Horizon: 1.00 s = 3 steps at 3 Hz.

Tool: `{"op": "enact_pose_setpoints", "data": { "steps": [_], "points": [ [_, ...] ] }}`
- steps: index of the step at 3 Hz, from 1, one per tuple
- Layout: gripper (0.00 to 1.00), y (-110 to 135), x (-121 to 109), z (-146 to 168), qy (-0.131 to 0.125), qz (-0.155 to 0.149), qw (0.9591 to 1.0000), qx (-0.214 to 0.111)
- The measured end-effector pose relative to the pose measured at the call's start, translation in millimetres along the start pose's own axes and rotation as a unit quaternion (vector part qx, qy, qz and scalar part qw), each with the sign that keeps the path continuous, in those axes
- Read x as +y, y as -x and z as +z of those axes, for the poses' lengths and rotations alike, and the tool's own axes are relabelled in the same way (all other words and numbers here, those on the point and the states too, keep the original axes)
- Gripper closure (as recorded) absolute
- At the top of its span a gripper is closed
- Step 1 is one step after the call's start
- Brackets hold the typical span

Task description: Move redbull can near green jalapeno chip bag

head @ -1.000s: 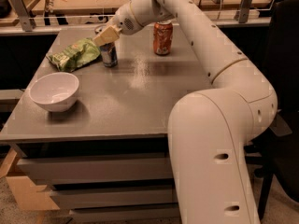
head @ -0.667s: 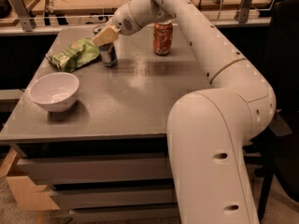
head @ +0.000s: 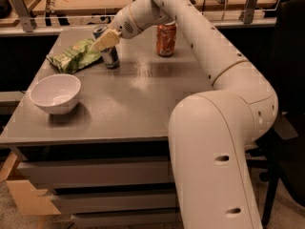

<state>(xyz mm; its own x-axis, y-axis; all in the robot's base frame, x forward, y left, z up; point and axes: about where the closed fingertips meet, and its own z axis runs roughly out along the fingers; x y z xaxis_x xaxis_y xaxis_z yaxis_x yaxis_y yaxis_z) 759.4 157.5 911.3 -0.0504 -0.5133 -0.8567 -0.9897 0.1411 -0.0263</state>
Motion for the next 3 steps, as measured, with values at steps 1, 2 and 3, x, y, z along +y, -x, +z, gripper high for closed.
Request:
{"op": "enact_pose_setpoints", "data": {
  "steps": [1, 2, 3],
  "points": [
    [0.00, 0, -2, -10, -0.014, -0.001, 0.9999, -0.003],
    [0.00, 1, -4, -36, -0.050, -0.004, 0.9988, -0.002],
    [0.00, -4, 1, -74, -0.090, -0.004, 0.9957, 0.021]
  ]
}}
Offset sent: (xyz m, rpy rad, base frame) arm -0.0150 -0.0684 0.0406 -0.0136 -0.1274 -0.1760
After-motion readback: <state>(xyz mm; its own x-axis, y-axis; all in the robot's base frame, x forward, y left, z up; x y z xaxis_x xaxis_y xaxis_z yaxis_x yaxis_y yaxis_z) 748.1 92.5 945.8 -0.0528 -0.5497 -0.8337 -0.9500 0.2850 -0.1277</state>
